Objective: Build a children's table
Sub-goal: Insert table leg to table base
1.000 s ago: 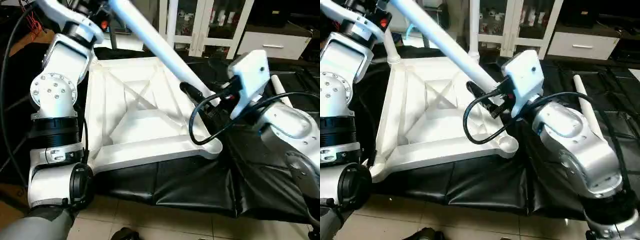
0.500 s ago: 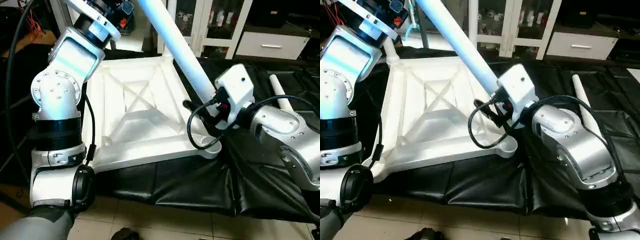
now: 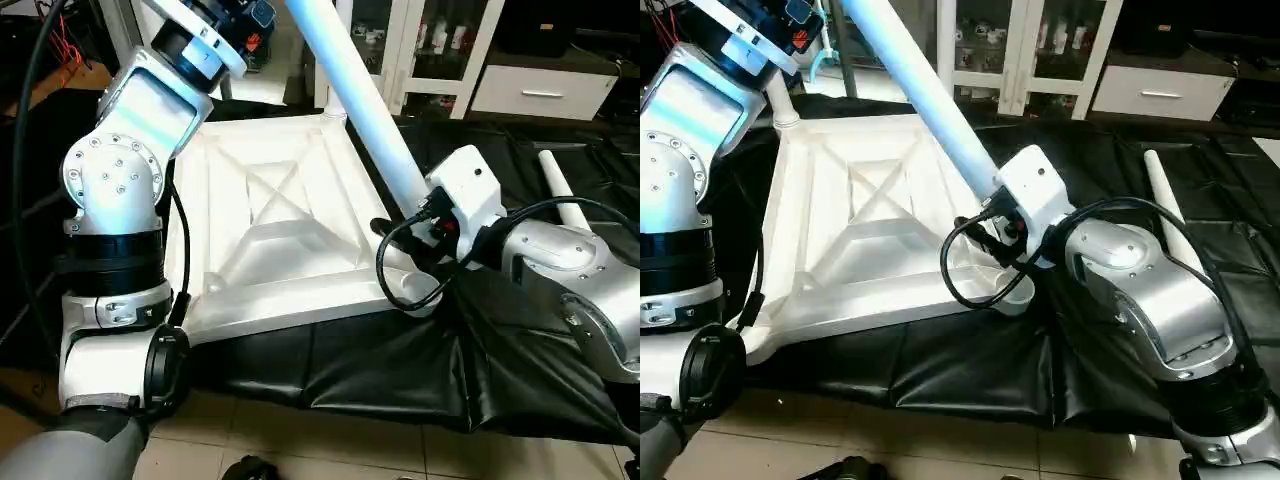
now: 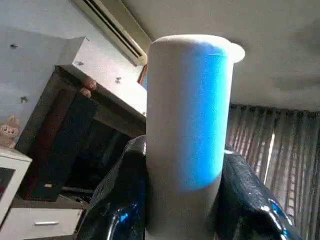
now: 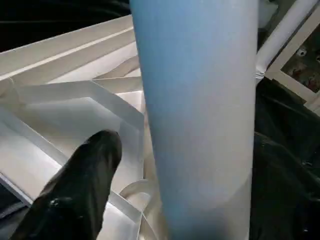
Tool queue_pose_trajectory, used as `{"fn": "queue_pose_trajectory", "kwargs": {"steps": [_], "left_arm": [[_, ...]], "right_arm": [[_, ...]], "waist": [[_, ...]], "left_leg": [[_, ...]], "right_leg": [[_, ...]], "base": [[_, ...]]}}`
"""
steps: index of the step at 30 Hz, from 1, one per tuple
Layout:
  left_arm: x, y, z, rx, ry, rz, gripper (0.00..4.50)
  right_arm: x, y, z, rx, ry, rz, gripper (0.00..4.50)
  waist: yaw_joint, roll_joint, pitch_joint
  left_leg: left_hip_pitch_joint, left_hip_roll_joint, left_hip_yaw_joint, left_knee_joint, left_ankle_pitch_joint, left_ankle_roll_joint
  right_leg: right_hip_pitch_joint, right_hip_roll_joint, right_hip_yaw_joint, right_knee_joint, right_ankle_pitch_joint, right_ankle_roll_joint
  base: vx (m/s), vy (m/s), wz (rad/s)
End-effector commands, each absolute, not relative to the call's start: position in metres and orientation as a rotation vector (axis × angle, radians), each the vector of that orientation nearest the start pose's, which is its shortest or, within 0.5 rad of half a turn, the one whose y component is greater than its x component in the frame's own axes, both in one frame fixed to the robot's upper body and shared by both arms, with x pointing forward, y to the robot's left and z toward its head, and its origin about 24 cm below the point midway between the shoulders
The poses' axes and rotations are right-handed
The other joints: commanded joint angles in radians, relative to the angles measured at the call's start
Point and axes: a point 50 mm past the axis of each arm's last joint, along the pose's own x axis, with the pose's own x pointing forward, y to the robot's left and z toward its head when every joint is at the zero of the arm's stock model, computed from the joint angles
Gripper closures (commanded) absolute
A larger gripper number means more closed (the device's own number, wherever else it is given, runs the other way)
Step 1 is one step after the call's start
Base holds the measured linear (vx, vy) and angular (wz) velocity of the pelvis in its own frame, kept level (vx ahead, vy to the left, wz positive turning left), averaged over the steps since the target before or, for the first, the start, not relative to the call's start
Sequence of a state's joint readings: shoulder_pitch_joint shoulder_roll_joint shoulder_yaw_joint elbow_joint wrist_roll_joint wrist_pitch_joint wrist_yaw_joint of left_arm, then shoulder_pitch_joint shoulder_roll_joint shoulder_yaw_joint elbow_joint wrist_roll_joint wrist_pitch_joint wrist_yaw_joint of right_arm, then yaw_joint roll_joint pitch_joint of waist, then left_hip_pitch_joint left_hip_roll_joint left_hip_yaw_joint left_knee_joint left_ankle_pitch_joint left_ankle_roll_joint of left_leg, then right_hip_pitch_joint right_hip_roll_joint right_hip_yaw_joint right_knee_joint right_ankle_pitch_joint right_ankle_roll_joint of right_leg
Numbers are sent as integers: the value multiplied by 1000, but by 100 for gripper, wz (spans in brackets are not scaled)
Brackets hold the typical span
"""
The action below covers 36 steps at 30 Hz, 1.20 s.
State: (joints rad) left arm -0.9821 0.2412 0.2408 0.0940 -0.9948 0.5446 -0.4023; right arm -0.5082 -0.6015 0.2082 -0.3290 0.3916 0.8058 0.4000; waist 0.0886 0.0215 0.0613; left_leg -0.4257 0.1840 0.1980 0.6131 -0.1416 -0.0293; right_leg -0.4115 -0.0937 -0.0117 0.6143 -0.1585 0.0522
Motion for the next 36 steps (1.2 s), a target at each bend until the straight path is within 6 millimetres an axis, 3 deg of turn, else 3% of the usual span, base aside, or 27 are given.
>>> {"fn": "queue_pose_trajectory", "kwargs": {"steps": [1, 18, 28, 31, 36], "left_arm": [[325, 122, 319, -579, -513, -993, 306], [324, 120, 320, -535, -521, -1019, 306], [320, 115, 320, -486, -524, -1055, 306], [324, 117, 318, -488, -484, -1020, 237], [329, 122, 313, -488, -477, -980, 201]], "right_arm": [[292, -136, 165, -379, 197, 701, 108], [289, -136, 158, -383, 264, 711, 248], [289, -134, 156, -388, 268, 721, 260], [291, -134, 157, -374, 250, 705, 260], [296, -137, 162, -314, 207, 660, 262]], "waist": [[-3, -5, -82], [-2, -5, -83], [-2, -3, -82], [-3, -2, -82], [-4, 0, -82]], "left_leg": [[51, 21, -18, -71, -319, -95], [51, 21, -18, -71, -306, -94], [52, 22, -20, -73, -327, -100], [52, 21, -19, -72, -329, -101], [54, 21, -20, -73, -345, -106]], "right_leg": [[28, -21, 9, -68, -283, -155], [28, -21, 10, -67, -270, -157], [28, -22, 10, -68, -282, -156], [27, -21, 9, -67, -279, -159], [24, -21, 9, -70, -300, -152]], "base": [[0, 0, 0], [0, 0, 0], [0, 0, 0], [0, 0, 0], [0, 0, 0]]}}
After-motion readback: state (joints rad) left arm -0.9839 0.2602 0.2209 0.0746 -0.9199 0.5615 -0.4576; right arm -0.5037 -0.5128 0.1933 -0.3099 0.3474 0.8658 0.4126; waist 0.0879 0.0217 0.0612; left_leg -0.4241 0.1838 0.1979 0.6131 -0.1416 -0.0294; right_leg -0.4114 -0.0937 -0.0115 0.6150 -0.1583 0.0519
